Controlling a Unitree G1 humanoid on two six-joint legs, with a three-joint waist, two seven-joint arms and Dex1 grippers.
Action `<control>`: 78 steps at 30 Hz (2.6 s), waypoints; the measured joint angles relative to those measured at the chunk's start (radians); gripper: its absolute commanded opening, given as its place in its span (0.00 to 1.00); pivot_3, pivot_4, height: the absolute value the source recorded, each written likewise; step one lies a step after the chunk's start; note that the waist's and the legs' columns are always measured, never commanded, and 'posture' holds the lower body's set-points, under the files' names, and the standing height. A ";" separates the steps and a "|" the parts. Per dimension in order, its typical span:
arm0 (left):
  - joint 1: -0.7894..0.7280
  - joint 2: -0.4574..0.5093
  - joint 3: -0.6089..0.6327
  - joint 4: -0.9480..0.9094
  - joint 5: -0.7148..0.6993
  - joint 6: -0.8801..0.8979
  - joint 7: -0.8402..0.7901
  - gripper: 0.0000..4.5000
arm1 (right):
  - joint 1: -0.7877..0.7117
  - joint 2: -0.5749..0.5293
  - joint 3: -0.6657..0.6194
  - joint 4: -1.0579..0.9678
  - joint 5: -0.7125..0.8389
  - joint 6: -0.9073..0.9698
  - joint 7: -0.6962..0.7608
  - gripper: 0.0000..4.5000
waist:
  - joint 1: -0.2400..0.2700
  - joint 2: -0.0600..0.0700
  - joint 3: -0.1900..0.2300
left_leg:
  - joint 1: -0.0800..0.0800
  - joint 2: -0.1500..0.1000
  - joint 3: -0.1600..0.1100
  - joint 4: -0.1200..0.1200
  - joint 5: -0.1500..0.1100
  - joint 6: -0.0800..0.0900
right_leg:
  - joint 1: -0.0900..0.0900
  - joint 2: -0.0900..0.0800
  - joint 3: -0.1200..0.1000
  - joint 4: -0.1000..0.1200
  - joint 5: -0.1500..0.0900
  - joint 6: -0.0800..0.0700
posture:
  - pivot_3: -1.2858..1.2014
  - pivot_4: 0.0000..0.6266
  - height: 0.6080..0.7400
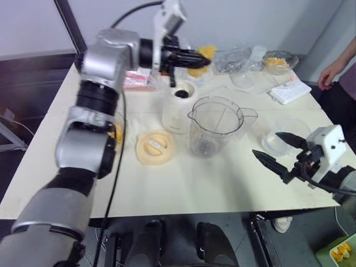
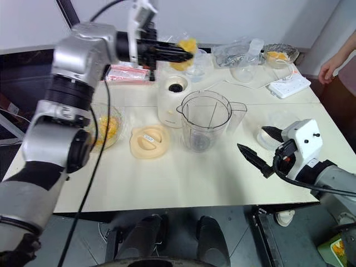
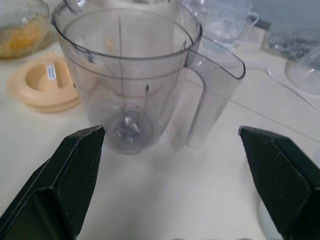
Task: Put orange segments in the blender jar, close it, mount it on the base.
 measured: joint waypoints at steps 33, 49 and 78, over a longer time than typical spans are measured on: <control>0.200 -0.094 0.052 -0.184 -0.001 -0.073 0.108 0.95 | 0.089 0.124 0.060 0.091 -0.228 -0.130 -0.172 1.00 | -0.002 0.006 -0.001 | 0.000 0.000 0.001 0.001 -0.001 0.001 | 0.000 0.001 0.001 0.000 0.001 0.001 | 0.52 0.24 1.00; 0.798 0.202 0.223 -0.962 -0.448 0.550 0.246 0.95 | -0.156 0.248 0.041 0.642 -0.452 -0.320 -0.370 1.00 | -0.019 0.019 -0.002 | 0.006 0.002 0.002 0.002 0.000 0.000 | 0.005 0.004 0.003 0.001 0.000 -0.006 | 0.52 0.24 1.00; 0.855 0.290 0.221 -1.103 -0.658 0.607 0.426 0.95 | -0.568 0.144 0.152 1.513 -0.606 -0.837 -0.386 1.00 | -0.030 0.020 -0.001 | 0.014 0.002 0.004 0.000 0.000 0.000 | 0.012 0.004 0.004 -0.001 0.000 -0.006 | 0.52 0.24 1.00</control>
